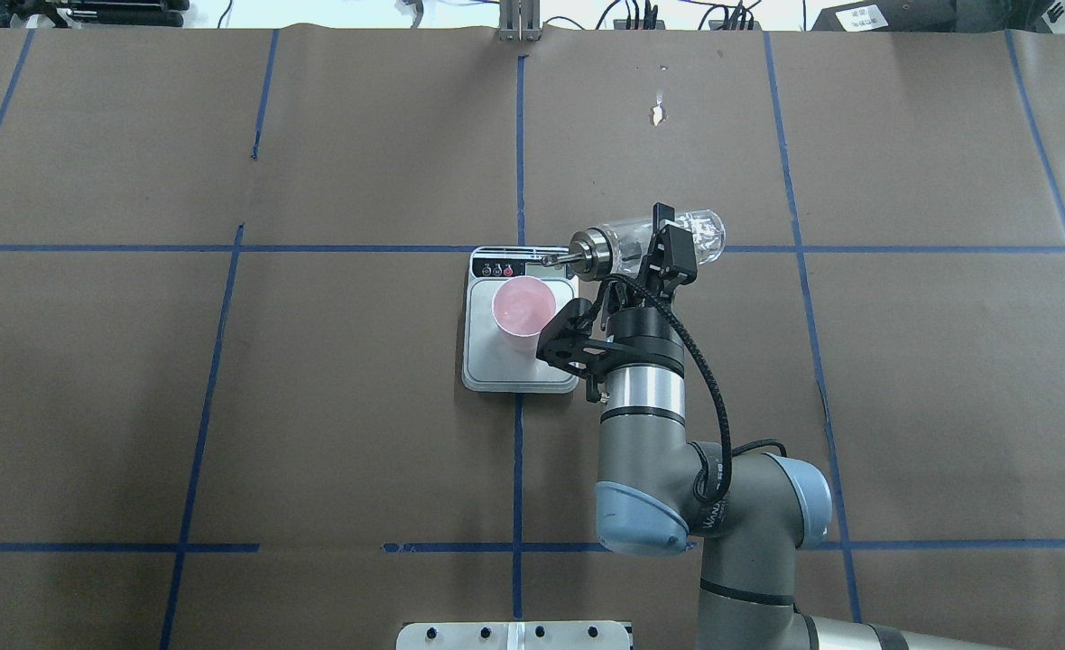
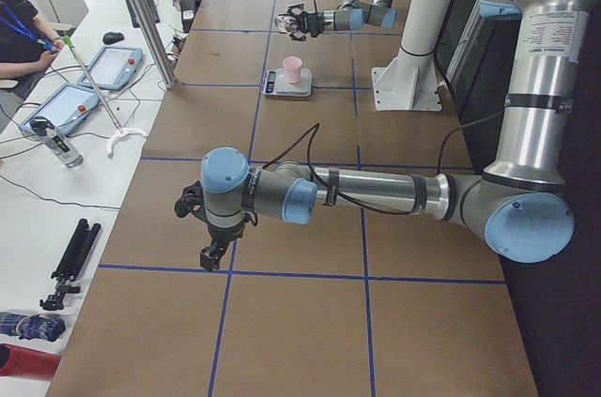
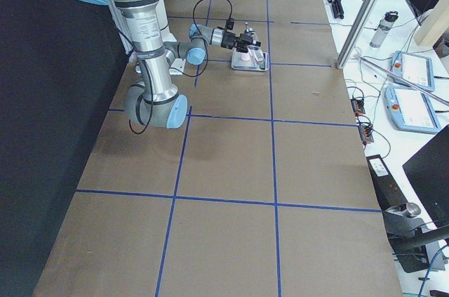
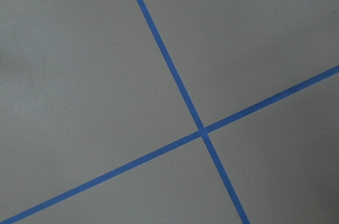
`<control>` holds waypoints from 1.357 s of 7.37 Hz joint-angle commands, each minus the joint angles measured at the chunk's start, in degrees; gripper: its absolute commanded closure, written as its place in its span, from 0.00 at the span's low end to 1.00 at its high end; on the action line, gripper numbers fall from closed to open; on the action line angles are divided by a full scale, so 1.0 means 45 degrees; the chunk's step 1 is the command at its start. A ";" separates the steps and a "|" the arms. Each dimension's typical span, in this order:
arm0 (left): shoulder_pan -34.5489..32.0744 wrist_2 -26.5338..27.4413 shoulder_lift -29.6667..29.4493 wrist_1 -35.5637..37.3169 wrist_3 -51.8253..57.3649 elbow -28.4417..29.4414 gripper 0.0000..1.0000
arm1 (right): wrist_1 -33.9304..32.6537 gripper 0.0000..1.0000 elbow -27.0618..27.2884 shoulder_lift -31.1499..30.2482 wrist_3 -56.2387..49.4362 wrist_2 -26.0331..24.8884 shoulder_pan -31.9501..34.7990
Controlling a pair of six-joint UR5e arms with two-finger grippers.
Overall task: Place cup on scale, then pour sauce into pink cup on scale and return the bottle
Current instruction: 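Rotate the bottle back upright with the right gripper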
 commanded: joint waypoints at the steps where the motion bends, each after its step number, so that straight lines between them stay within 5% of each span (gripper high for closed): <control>1: -0.0054 0.0011 -0.0134 0.0016 -0.0019 -0.0011 0.00 | 0.0481 1.00 0.0896 -0.0394 0.1640 0.0791 -0.0008; 4: -0.0132 0.0050 -0.0387 0.0035 -0.0020 -0.0011 0.00 | 0.0601 1.00 0.1190 -0.0571 0.5111 0.1844 0.0187; 6: -0.0152 0.0050 -0.0427 0.0016 -0.0020 0.0028 0.00 | 0.0601 1.00 0.2648 -0.1504 0.8542 0.3831 0.0460; 8: -0.0210 0.0070 -0.0602 0.0036 -0.0020 -0.0011 0.00 | 0.0736 1.00 0.2832 -0.2014 1.0694 0.4673 0.0908; 10: -0.0210 0.0050 -0.0856 0.0035 -0.0020 0.0009 0.00 | 0.3479 1.00 0.2793 -0.3763 1.1018 0.5202 0.1415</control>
